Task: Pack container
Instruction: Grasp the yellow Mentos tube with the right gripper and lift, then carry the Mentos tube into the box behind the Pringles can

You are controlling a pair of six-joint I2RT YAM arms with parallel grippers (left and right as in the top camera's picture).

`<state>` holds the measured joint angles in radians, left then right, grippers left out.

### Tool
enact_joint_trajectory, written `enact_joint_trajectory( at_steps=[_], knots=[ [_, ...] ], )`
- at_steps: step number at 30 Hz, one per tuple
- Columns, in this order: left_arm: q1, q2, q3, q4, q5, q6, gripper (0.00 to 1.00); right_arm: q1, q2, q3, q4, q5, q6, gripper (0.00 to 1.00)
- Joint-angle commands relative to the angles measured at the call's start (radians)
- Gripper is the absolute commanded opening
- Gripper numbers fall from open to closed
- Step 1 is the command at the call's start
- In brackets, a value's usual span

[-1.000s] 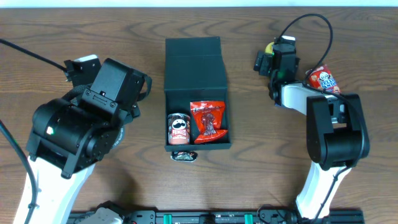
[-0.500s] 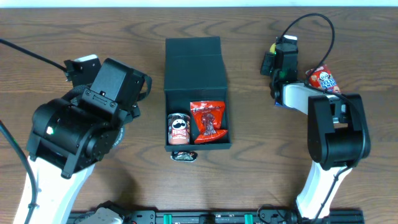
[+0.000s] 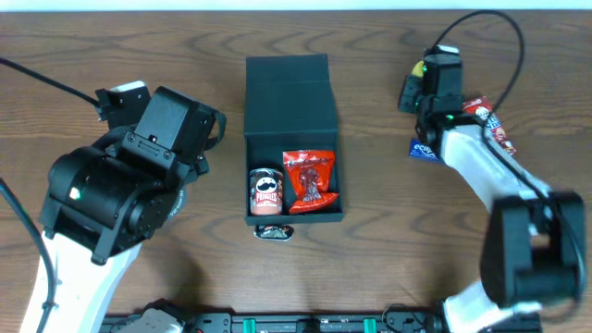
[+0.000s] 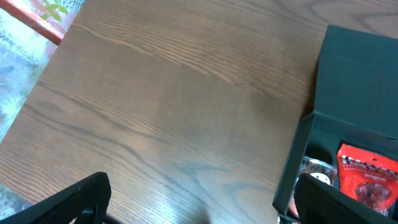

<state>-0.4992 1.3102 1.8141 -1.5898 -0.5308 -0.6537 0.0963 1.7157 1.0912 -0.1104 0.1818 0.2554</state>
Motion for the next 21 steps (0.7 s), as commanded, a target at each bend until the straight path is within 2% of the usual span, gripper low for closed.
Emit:
enact_joint_trajectory(
  at_steps=[1, 8, 12, 15, 21],
  knots=[
    [0.004, -0.002, 0.000, -0.004, -0.018, 0.003, 0.95, 0.029, -0.130, 0.011, -0.095, -0.072, 0.069, 0.01],
    [0.004, -0.010, 0.001, -0.014, -0.006, 0.002, 0.95, 0.131, -0.336, 0.060, -0.436, -0.379, 0.150, 0.01],
    [0.004, -0.033, 0.001, -0.014, 0.007, -0.006, 0.95, 0.216, -0.372, 0.117, -0.584, -0.479, 0.329, 0.01],
    [0.004, -0.061, 0.001, -0.014, 0.008, -0.029, 0.95, 0.277, -0.374, 0.137, -0.584, -0.574, 0.472, 0.01],
    [0.004, -0.109, 0.001, -0.014, 0.047, -0.034, 0.95, 0.388, -0.374, 0.138, -0.526, -0.571, 0.812, 0.01]
  ],
)
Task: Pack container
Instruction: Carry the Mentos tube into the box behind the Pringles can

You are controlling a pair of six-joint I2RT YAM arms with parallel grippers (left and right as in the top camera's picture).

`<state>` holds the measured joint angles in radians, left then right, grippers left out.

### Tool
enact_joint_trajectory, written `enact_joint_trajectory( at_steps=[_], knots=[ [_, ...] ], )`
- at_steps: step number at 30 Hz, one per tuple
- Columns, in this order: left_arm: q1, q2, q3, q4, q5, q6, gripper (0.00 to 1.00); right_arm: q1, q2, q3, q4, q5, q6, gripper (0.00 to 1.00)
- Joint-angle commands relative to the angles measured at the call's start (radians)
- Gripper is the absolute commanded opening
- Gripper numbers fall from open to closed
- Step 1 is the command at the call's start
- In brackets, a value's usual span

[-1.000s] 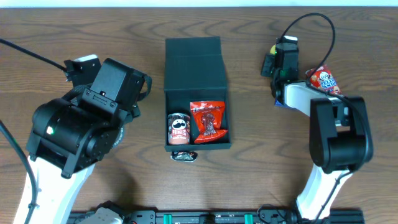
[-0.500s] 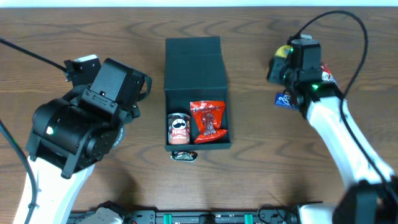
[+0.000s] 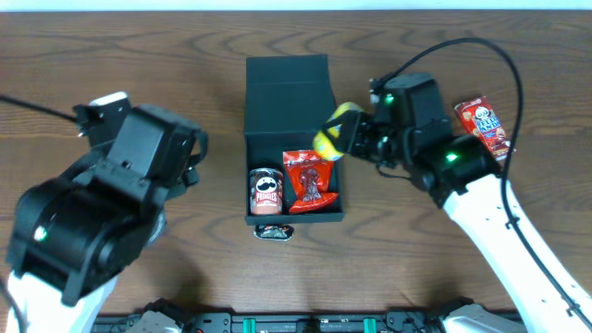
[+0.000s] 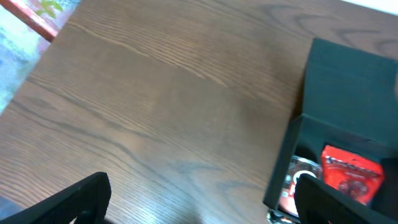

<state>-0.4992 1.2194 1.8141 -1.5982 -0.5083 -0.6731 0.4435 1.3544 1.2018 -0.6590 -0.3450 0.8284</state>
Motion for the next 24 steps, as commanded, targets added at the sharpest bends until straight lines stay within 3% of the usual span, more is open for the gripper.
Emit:
enact_joint_trajectory(
  at_steps=[1, 6, 10, 14, 24],
  knots=[
    [0.004, -0.022, 0.001, -0.006, 0.034, -0.014, 0.95, 0.058, -0.013, 0.028, 0.036, -0.045, 0.274, 0.01],
    [0.004, -0.026, 0.001, -0.023, 0.065, -0.014, 0.95, 0.156, -0.013, 0.028, 0.132, -0.040, 0.452, 0.01],
    [0.004, -0.024, 0.001, -0.041, 0.085, -0.014, 0.95, 0.235, -0.013, 0.028, 0.181, 0.062, 0.810, 0.02],
    [0.004, -0.024, 0.001, -0.047, 0.106, -0.014, 0.95, 0.278, -0.011, 0.028, 0.184, 0.228, 0.958, 0.02],
    [0.004, -0.024, 0.001, -0.047, 0.117, -0.005, 0.95, 0.285, -0.011, 0.028, 0.204, 0.363, 0.980, 0.02]
  ],
)
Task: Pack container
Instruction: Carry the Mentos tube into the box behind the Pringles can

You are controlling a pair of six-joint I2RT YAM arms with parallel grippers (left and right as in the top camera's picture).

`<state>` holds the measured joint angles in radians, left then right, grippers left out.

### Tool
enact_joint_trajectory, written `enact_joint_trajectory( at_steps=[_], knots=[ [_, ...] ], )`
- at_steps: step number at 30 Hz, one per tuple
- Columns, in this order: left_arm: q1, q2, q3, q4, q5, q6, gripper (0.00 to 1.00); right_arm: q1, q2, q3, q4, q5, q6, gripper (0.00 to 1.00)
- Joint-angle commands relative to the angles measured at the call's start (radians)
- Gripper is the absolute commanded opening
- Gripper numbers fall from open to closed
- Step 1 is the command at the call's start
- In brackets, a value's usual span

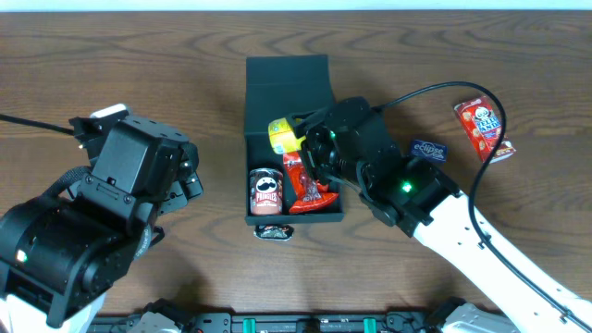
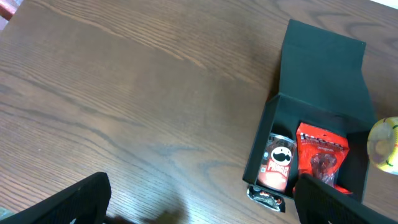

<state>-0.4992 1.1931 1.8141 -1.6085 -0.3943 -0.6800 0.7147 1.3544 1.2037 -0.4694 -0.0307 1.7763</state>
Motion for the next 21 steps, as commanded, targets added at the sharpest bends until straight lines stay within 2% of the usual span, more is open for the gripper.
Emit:
enact_joint_trajectory(
  at_steps=[1, 5, 7, 9, 16, 21],
  knots=[
    [0.004, 0.002, 0.001, -0.037, 0.003, 0.008, 0.95, 0.018, -0.011, 0.026, 0.025, 0.041, 0.034, 0.01],
    [0.004, 0.002, 0.001, -0.036, 0.003, 0.008, 0.95, 0.021, -0.011, 0.026, -0.018, 0.005, 0.066, 0.02],
    [0.004, 0.002, 0.001, -0.037, 0.004, 0.007, 0.95, 0.020, -0.008, 0.026, -0.057, 0.008, 0.212, 0.02],
    [0.004, 0.002, 0.001, -0.037, 0.004, 0.008, 0.95, 0.020, -0.003, 0.026, -0.071, 0.009, 0.275, 0.02],
    [0.004, 0.002, 0.001, -0.035, 0.003, 0.007, 0.95, 0.020, 0.170, 0.026, 0.225, 0.026, 0.275, 0.02],
    [0.004, 0.002, 0.001, -0.037, 0.003, 0.017, 0.95, 0.019, 0.280, 0.026, 0.289, 0.004, 0.275, 0.02]
  ],
)
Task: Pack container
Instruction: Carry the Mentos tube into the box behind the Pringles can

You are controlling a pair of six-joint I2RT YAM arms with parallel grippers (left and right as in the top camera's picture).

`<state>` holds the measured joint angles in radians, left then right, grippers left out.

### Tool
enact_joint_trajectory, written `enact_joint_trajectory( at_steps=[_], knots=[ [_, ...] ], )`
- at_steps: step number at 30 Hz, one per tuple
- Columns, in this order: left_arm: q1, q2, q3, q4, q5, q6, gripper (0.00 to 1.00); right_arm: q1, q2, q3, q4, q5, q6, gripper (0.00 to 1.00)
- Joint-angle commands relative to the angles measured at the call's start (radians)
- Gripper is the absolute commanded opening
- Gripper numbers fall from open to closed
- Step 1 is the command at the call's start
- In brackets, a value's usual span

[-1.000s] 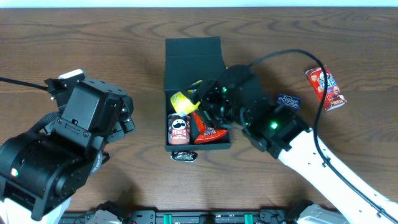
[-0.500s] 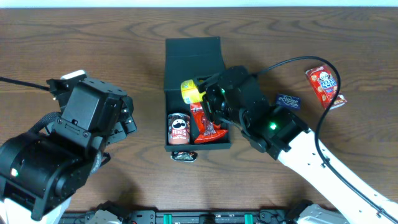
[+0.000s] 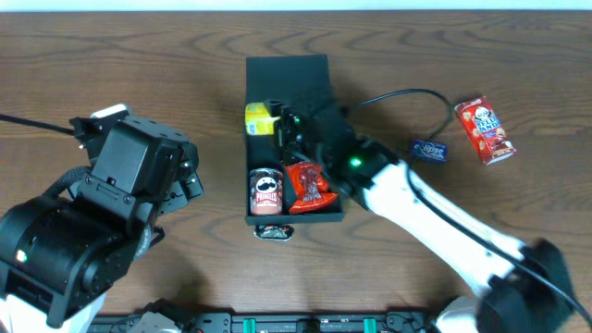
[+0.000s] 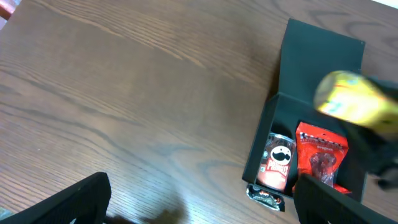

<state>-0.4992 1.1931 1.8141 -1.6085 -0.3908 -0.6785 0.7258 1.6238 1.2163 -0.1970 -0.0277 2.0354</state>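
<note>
A black box (image 3: 287, 79) with its lid folded back stands mid-table; inside are a red Pringles can (image 3: 265, 192) and a red snack bag (image 3: 310, 182). My right gripper (image 3: 275, 123) is shut on a yellow packet (image 3: 259, 120) over the box's back left part. The left wrist view shows the box (image 4: 323, 62), the can (image 4: 279, 167), the bag (image 4: 323, 163) and the blurred yellow packet (image 4: 348, 102). My left gripper (image 4: 199, 202) stands open above bare table left of the box, holding nothing.
A small dark wrapper (image 3: 275, 232) lies against the box's front edge. On the right of the table are a blue packet (image 3: 428, 150) and a red carton (image 3: 484, 129). My right arm (image 3: 435, 222) stretches across the right half.
My right gripper has carried the yellow packet further left, from over the box's middle to its back left part. The left arm has not moved.
My right gripper was at the table's far right among loose snacks. Then it held the yellow packet near the box's right side, then over the box's middle, now over its back left. The left arm pulled back and stayed open.
</note>
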Motion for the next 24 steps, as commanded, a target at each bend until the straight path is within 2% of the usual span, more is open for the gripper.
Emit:
enact_joint_trajectory(
  at_steps=[1, 8, 18, 24],
  knots=[
    [0.004, 0.002, 0.001, -0.037, 0.000, 0.024, 0.95, 0.008, 0.021, 0.013, 0.026, 0.003, 0.016, 0.02],
    [0.004, 0.002, 0.001, -0.036, 0.000, 0.028, 0.95, 0.007, 0.059, 0.013, 0.035, 0.039, 0.016, 0.02],
    [0.004, 0.002, 0.001, -0.037, 0.000, 0.028, 0.95, 0.018, 0.080, 0.013, -0.089, 0.039, 0.016, 0.02],
    [0.004, 0.002, 0.001, -0.037, 0.007, 0.028, 0.95, 0.022, 0.109, 0.013, -0.102, 0.027, 0.016, 0.02]
  ],
)
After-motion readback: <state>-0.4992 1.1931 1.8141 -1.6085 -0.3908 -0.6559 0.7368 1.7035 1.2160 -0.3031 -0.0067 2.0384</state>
